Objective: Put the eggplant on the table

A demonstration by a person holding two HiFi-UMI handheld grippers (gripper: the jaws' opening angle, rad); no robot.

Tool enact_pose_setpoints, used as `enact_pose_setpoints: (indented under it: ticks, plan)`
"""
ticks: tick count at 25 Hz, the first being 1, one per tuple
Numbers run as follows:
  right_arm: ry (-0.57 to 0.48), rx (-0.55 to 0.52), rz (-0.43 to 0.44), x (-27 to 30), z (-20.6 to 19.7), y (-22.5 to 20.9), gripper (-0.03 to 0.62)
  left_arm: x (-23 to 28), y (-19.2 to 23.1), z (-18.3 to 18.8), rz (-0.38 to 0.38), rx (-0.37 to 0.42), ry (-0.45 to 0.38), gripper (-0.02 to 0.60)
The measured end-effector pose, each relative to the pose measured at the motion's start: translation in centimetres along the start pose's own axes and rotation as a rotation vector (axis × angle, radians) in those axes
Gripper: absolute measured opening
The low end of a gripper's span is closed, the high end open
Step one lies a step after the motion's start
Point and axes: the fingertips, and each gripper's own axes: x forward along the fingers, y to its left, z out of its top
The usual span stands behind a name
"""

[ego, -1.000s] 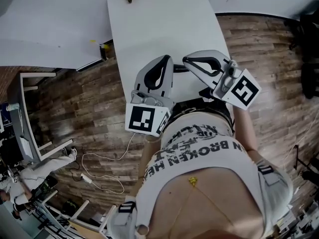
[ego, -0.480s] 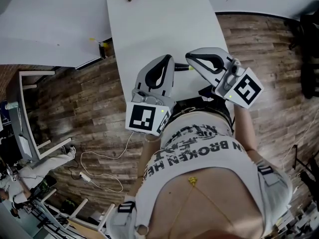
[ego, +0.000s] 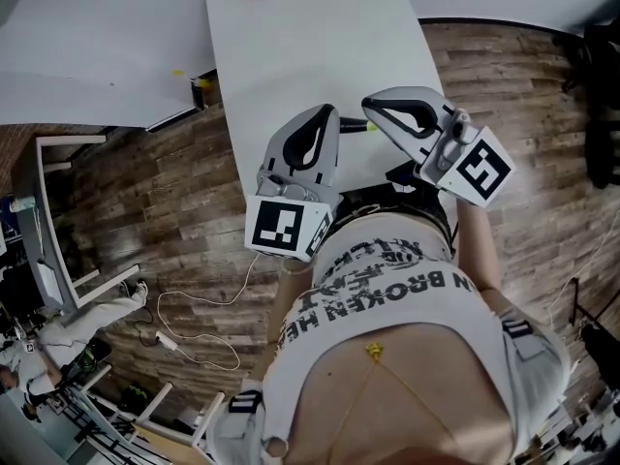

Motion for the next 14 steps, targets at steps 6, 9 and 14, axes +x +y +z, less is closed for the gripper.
enact_pose_setpoints:
  ticks: [6, 9, 14]
  plan:
    - [0.018, -0.003, 0.000, -0.12, -0.18, -0.08, 0.008, -0.03, -0.08, -0.26, -0.002, -0.004, 0.006, 0.006]
    - [0.020, -0.009, 0.002, -0.13, -0.30, -0.08, 0.008, -0.03, -0.10, -0.39, -0.002, -0.005, 0.006, 0.006]
    - [0.028, -0.011, 0.004, -0.04, -0.49, -0.02, 0.008, -0.05, -0.01, -0.45, -0.001, -0.007, 0.007, 0.006]
